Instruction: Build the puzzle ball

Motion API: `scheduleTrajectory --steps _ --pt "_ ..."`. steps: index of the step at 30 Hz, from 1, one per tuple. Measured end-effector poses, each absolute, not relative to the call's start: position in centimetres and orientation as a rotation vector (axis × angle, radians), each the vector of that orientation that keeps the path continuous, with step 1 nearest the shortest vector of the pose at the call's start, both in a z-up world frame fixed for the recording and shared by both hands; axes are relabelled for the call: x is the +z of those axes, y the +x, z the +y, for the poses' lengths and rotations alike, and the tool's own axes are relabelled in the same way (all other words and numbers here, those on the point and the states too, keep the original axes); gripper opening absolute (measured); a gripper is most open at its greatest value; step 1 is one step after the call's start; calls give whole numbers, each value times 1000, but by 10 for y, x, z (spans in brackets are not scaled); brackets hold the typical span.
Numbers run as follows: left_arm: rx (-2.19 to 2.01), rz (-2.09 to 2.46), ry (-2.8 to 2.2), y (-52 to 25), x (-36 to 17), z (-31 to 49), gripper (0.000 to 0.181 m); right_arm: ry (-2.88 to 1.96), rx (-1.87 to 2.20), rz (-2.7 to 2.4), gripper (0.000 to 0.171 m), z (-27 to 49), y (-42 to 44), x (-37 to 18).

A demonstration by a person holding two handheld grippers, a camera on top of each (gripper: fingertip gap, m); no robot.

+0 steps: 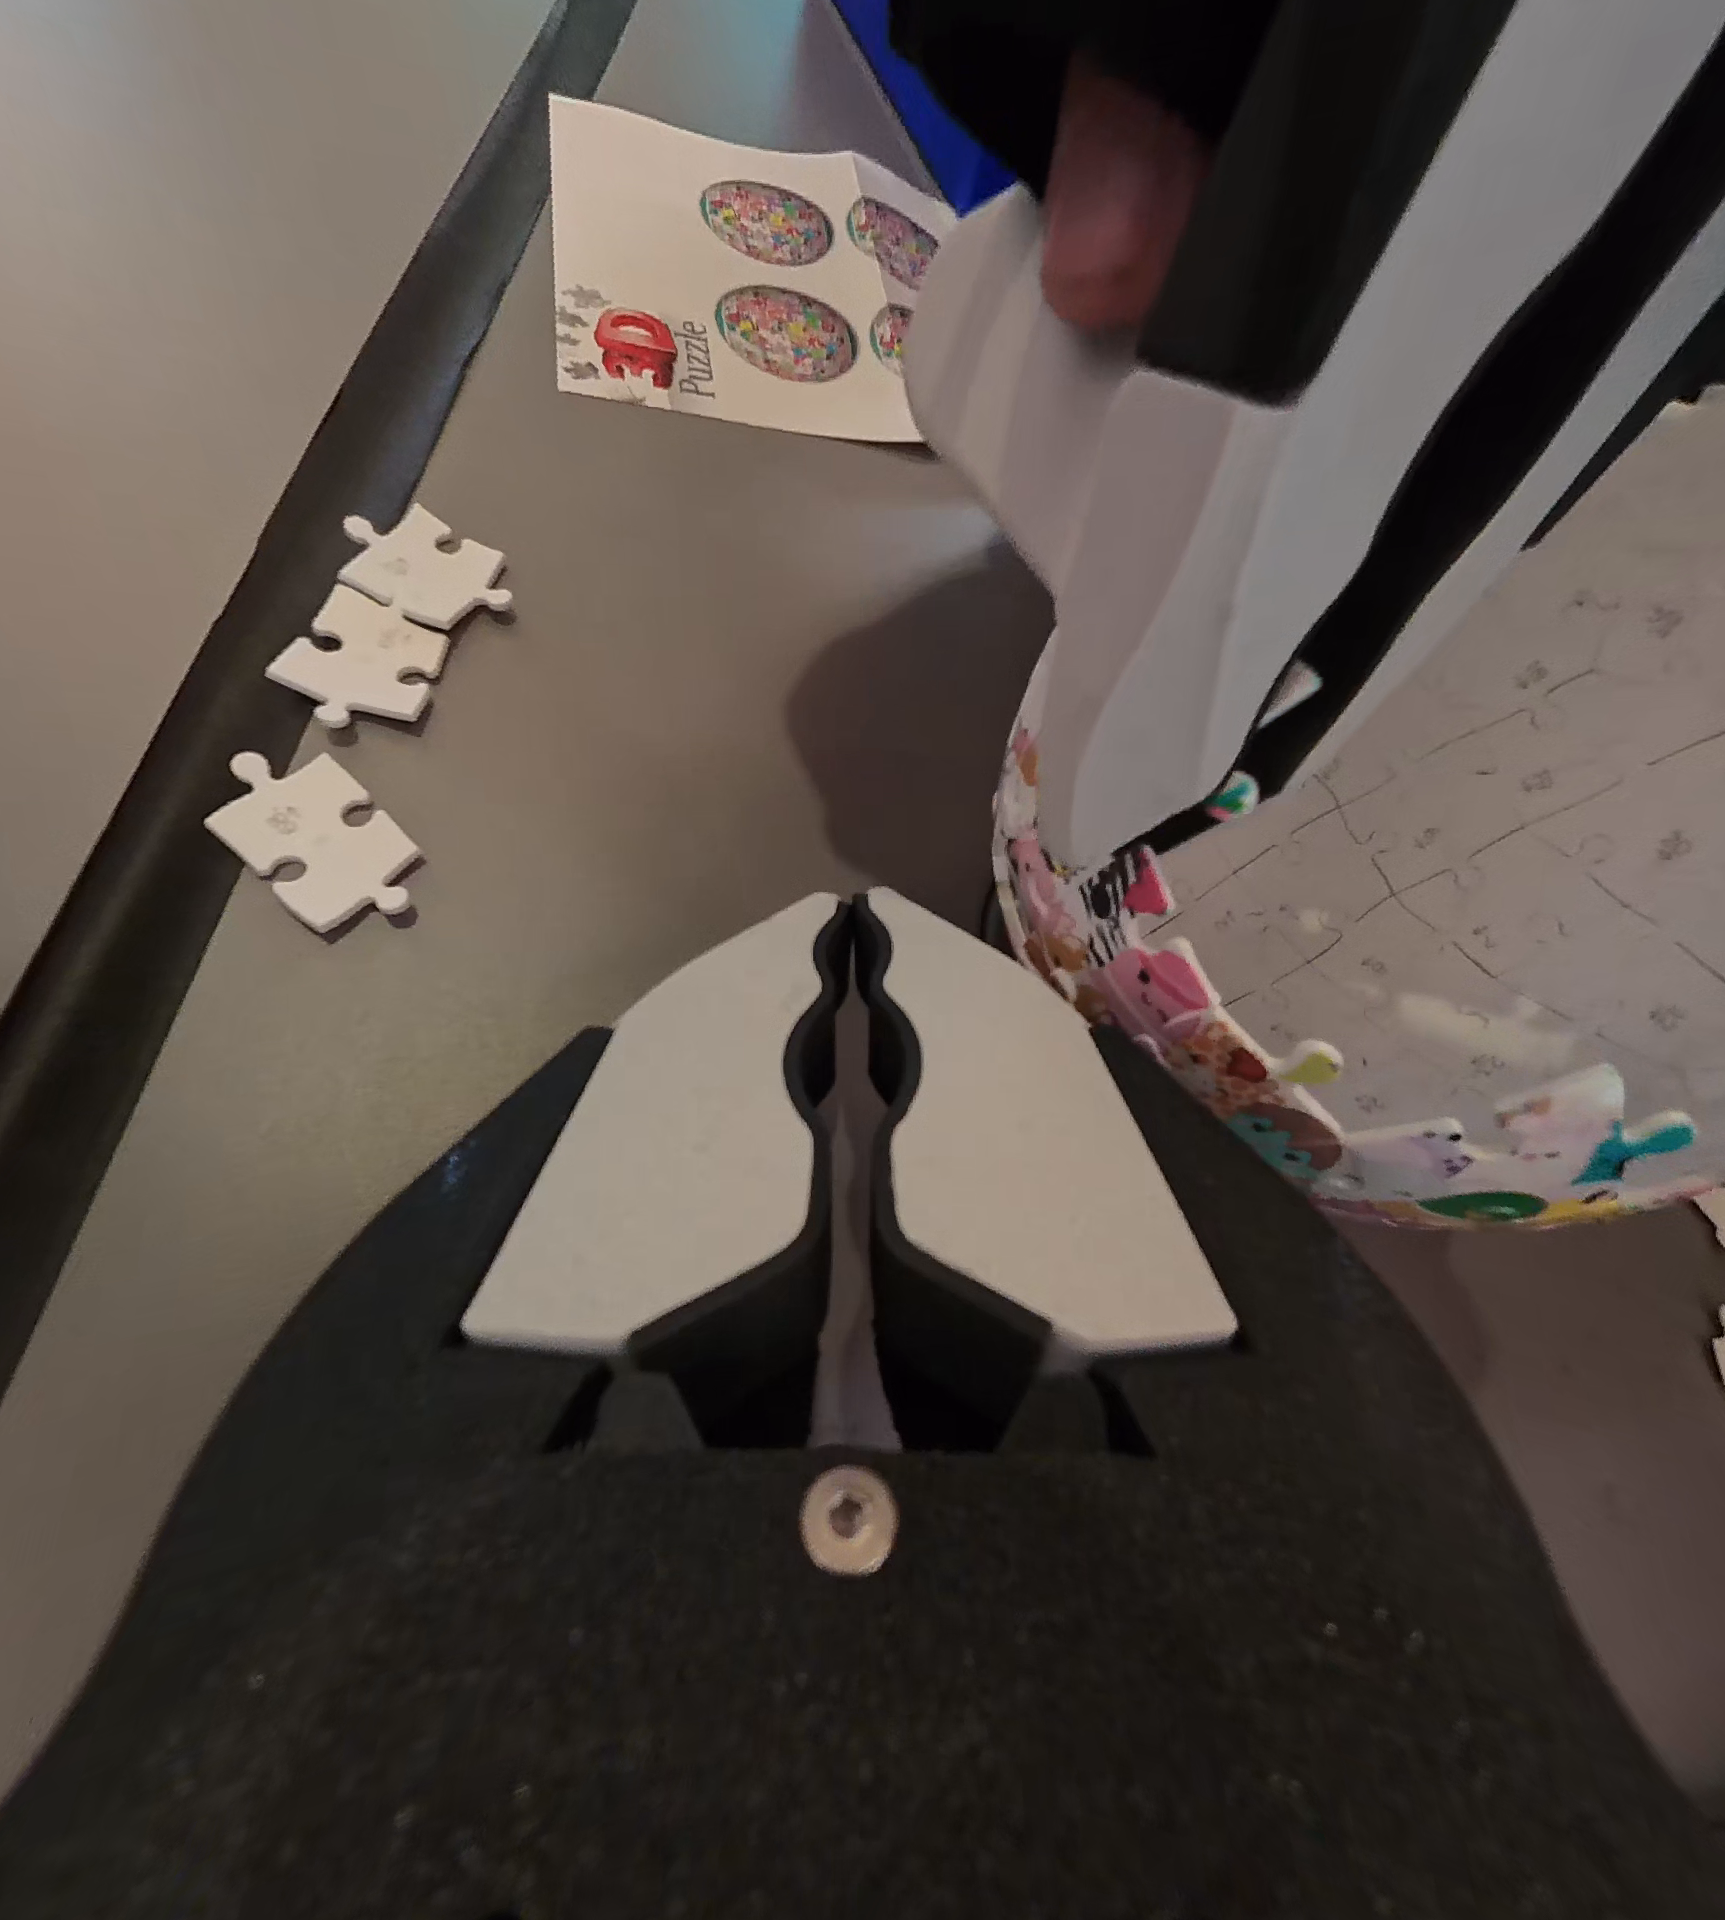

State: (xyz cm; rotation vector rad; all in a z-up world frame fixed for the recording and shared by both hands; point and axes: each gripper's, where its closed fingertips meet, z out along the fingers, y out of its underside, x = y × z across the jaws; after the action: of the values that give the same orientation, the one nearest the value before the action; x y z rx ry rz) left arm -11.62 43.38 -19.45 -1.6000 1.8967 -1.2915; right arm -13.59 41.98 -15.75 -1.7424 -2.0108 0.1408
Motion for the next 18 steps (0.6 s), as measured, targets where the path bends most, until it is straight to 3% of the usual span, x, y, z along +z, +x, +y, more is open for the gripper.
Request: scheduleTrajectory --steps 18 --pt "-1271 1913 -1597 -116 -197 433 0 -1771 172 -1995 3 420 -137 -158"
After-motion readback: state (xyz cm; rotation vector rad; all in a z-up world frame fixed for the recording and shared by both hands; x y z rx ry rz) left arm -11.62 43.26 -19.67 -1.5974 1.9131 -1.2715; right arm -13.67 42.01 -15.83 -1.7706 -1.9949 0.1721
